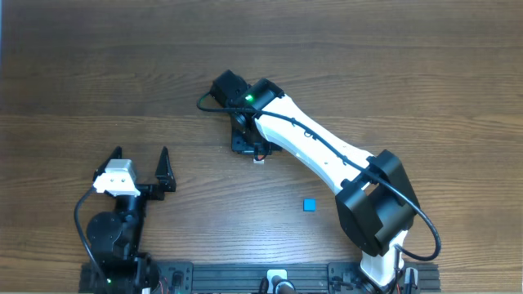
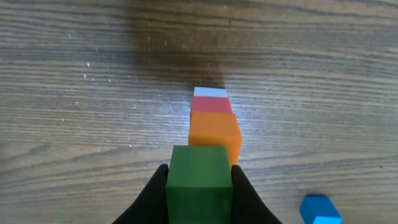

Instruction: Stack Cubes

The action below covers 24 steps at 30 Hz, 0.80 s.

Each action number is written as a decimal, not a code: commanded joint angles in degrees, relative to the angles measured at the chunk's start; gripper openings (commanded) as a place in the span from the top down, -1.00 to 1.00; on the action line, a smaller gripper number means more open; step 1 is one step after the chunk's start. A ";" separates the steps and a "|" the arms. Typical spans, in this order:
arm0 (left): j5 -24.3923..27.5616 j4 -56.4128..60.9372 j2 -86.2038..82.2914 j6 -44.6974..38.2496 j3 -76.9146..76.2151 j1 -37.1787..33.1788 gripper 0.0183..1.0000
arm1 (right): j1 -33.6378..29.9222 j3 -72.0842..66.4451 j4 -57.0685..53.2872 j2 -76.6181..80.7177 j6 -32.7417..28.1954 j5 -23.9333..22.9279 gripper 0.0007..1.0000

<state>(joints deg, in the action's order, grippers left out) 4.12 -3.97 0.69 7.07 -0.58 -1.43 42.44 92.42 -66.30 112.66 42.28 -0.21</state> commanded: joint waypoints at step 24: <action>0.35 -0.15 -0.31 -0.24 0.24 -0.28 -1.00 | 0.02 1.84 -0.31 -0.22 1.11 0.61 0.98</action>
<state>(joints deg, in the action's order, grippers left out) 4.12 -3.97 0.69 7.07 -0.58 -1.43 42.44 92.47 -66.24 112.66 43.31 0.03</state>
